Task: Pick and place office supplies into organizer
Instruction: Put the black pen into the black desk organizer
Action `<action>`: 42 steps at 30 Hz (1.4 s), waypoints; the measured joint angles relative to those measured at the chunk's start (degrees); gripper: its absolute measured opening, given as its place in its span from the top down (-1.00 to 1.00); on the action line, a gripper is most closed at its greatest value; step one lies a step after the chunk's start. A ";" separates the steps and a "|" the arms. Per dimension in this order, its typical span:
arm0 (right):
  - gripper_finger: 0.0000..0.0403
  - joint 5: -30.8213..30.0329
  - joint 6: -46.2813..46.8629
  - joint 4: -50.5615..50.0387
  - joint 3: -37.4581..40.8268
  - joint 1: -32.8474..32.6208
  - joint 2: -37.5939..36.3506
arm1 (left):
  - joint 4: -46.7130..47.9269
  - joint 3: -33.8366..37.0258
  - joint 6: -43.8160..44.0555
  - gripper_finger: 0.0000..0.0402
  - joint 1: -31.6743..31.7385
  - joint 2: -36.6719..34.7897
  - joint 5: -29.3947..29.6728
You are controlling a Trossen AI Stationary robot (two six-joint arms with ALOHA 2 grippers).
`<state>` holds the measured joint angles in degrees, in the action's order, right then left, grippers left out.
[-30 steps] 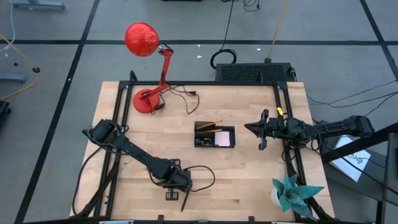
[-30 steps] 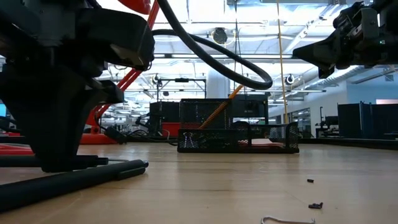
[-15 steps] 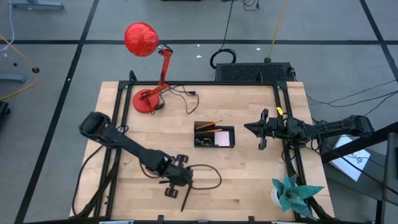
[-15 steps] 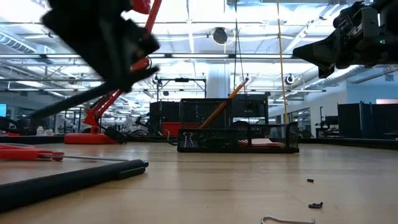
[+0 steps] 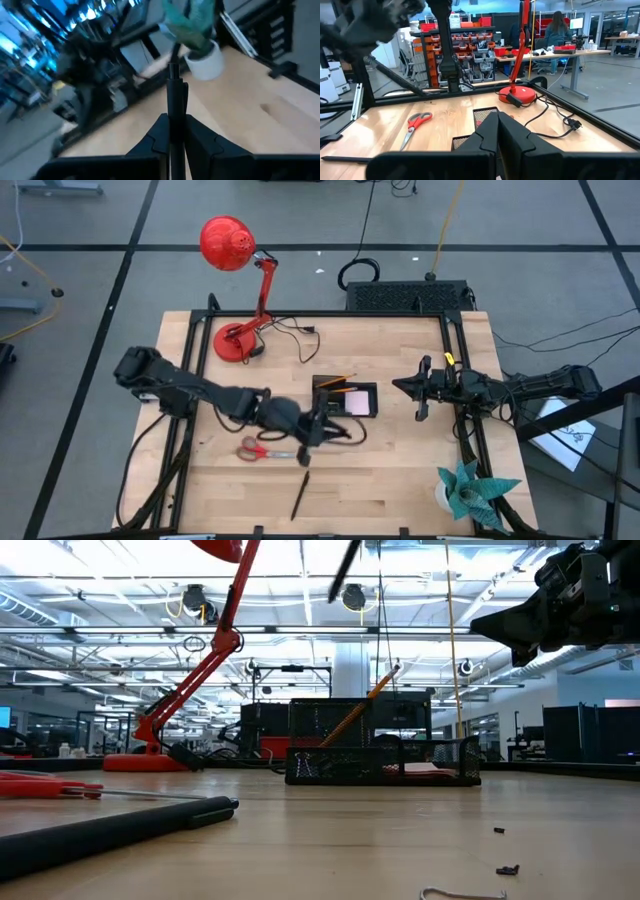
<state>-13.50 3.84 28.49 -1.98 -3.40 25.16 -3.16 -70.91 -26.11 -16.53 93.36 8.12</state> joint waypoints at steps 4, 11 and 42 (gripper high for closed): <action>0.98 0.00 0.00 -0.02 0.00 -0.02 0.01 | -0.65 0.03 -1.20 0.82 6.62 0.15 -1.12; 0.98 0.02 -0.09 -0.02 0.00 -0.02 -0.01 | -10.19 5.62 6.46 0.82 20.15 2.80 -10.10; 0.98 -0.33 -1.53 0.39 0.02 -0.02 0.06 | -15.36 16.83 13.33 0.83 24.29 8.73 -12.14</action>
<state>-13.83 2.31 28.88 -1.96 -3.42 25.21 -18.52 -54.08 -12.77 7.76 102.09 -4.02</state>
